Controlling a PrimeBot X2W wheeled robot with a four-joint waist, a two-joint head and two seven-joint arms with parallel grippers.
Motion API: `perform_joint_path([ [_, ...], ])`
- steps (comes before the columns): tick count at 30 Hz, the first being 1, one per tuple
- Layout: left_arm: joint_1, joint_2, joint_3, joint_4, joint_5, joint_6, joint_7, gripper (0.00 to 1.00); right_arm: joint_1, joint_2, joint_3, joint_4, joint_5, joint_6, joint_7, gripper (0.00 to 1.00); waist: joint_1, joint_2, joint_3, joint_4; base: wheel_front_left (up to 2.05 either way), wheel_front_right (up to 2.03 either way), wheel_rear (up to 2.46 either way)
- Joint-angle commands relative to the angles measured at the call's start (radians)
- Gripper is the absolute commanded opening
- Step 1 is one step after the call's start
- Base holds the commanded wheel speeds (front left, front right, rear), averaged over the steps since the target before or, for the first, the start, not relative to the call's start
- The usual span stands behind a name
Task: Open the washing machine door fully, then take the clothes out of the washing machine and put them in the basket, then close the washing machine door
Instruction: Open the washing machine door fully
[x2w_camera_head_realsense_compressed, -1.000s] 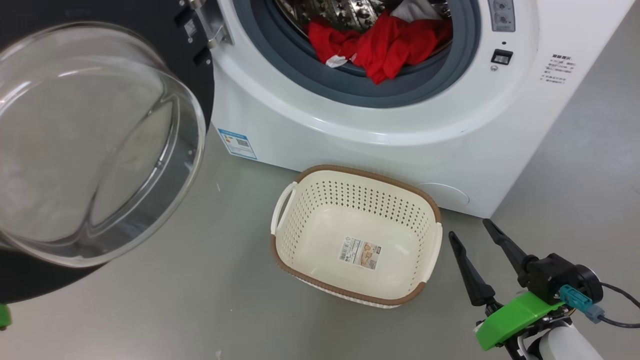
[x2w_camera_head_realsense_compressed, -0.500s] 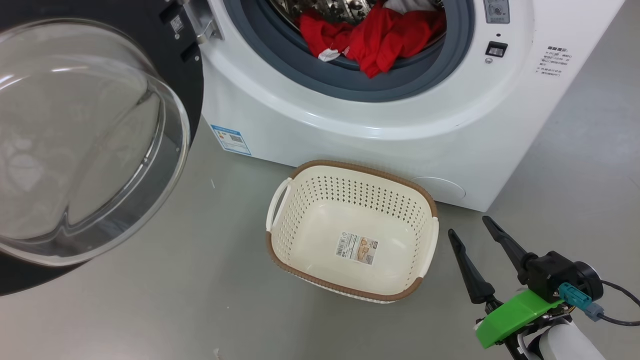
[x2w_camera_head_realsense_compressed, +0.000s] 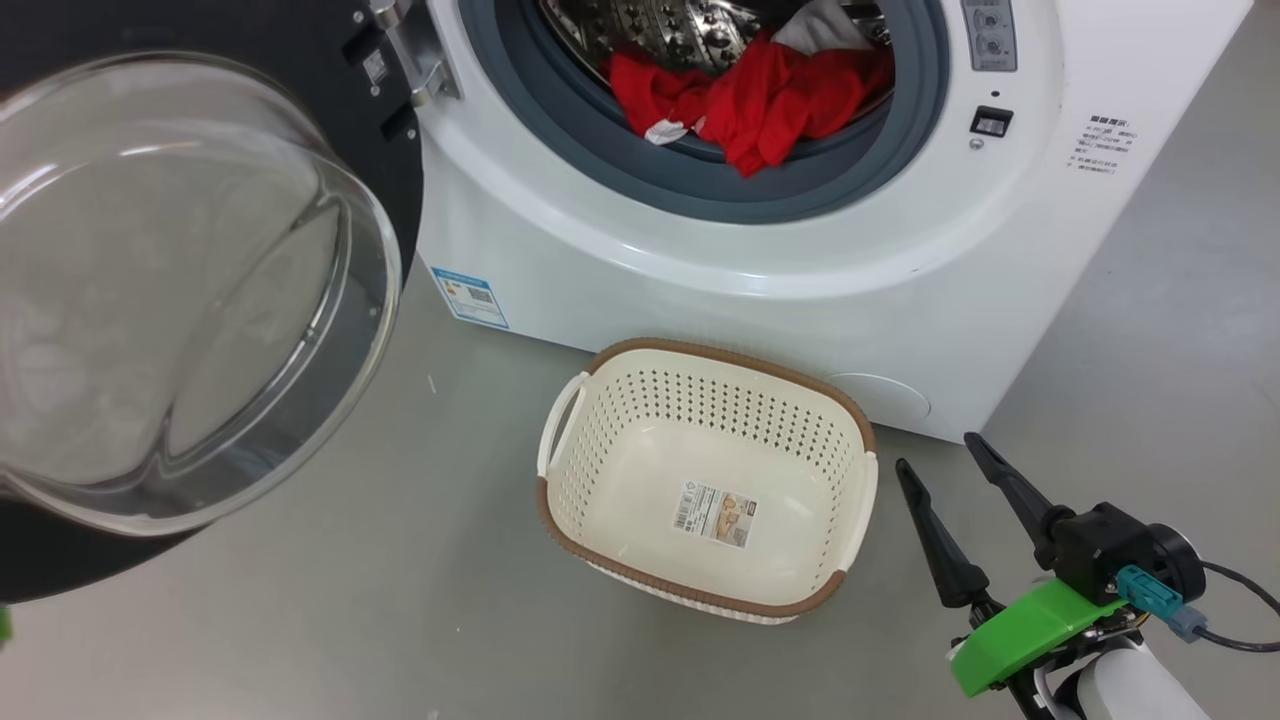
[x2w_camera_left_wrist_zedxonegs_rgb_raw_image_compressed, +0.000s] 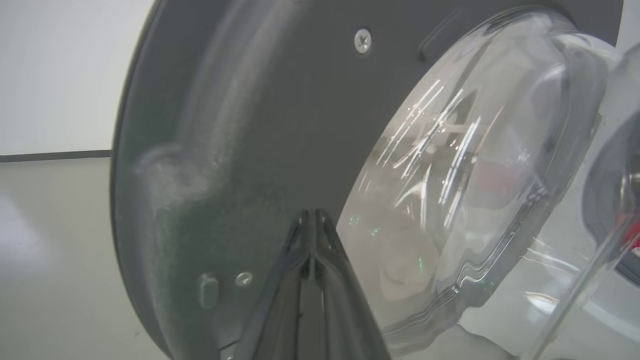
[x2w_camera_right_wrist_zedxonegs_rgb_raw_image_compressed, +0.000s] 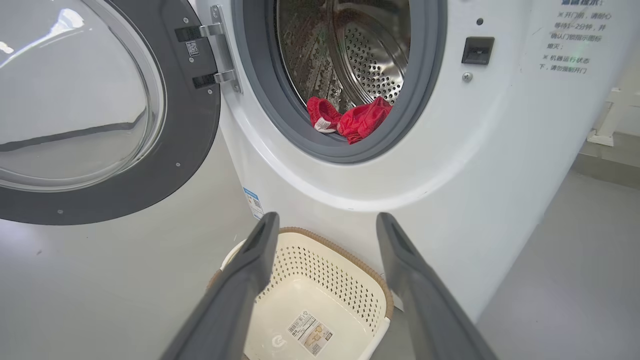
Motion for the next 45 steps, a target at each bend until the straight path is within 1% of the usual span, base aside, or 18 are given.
perform_joint_path([
  [1,0.025,0.040,0.013,-0.039,-0.009,0.002,-0.005,0.27,-0.018,-0.003,0.021,-0.021,-0.002,0.006,-0.009,1.00,0.0000,0.0000,-0.006,0.002,0.00,0.00,0.00],
  [2,0.036,0.031,0.006,-0.051,-0.015,0.002,-0.005,0.37,-0.016,-0.002,0.019,-0.021,-0.001,0.006,-0.009,1.00,0.0000,0.0000,-0.011,0.002,0.00,0.00,0.00],
  [3,0.048,0.024,0.003,-0.064,-0.016,0.002,-0.005,0.45,-0.014,-0.002,0.018,-0.022,0.000,0.006,-0.009,1.00,0.0000,0.0000,-0.014,0.002,0.00,0.00,0.00],
  [4,0.060,0.016,0.001,-0.076,-0.019,0.002,-0.005,0.48,-0.012,-0.001,0.017,-0.022,0.001,0.006,-0.009,1.00,0.0000,0.0000,-0.017,0.002,0.00,0.00,0.00],
  [5,0.072,0.008,-0.001,-0.088,-0.021,0.002,-0.005,0.66,-0.010,0.001,0.017,-0.022,0.002,0.006,-0.009,1.00,0.0000,0.0000,-0.022,0.001,0.00,0.00,0.00],
  [6,0.085,0.001,-0.003,-0.101,-0.021,0.002,-0.005,0.70,-0.008,0.002,0.017,-0.022,0.004,0.006,-0.009,1.00,0.0000,0.0000,-0.026,0.000,0.00,0.00,0.00],
  [8,0.110,-0.016,-0.003,-0.127,-0.023,0.002,-0.005,1.00,-0.006,0.003,0.017,-0.024,0.006,0.006,-0.009,1.00,0.0000,0.0000,-0.032,-0.003,0.00,0.00,0.00],
  [14,0.186,-0.083,0.000,-0.223,-0.026,0.002,-0.005,1.00,0.004,0.007,0.002,-0.031,0.011,0.006,-0.009,1.00,0.0000,0.0000,-0.051,-0.016,0.00,0.00,0.00],
  [18,0.245,-0.127,-0.031,-0.297,-0.021,0.002,-0.005,1.00,0.018,0.011,-0.007,-0.037,0.014,0.006,-0.009,1.00,0.0000,0.0000,-0.064,-0.031,0.00,0.00,0.00],
  [23,0.301,-0.151,-0.088,-0.380,-0.038,0.002,-0.005,1.00,0.029,0.015,-0.027,-0.045,0.014,0.006,-0.009,1.00,0.0000,0.0000,-0.072,-0.061,0.00,0.00,0.00],
  [29,0.351,-0.145,-0.194,-0.469,-0.073,0.002,-0.005,1.00,0.040,0.022,-0.053,-0.055,0.013,0.006,-0.009,1.00,0.0000,0.0000,-0.074,-0.107,0.00,0.00,0.00],
  [37,0.377,-0.110,-0.316,-0.509,-0.120,0.002,-0.005,1.00,0.052,0.027,-0.085,-0.062,0.015,0.006,-0.009,1.00,0.0000,0.0000,-0.080,-0.173,0.00,0.00,0.00],
  [40,0.387,-0.097,-0.349,-0.524,-0.132,0.002,-0.005,1.00,0.059,0.031,-0.098,-0.067,0.015,0.006,-0.009,1.00,0.0000,0.0000,-0.084,-0.205,0.00,0.00,0.00],
  [41,0.394,-0.094,-0.362,-0.535,-0.141,0.002,-0.005,1.00,0.062,0.033,-0.105,-0.070,0.015,0.006,-0.009,1.00,0.0000,0.0000,-0.084,-0.227,0.00,0.00,0.00],
  [45,0.403,-0.088,-0.385,-0.564,-0.155,0.002,-0.005,1.00,0.068,0.037,-0.118,-0.079,0.013,0.006,-0.009,1.00,0.0000,0.0000,-0.081,-0.269,0.00,0.00,0.00],
])
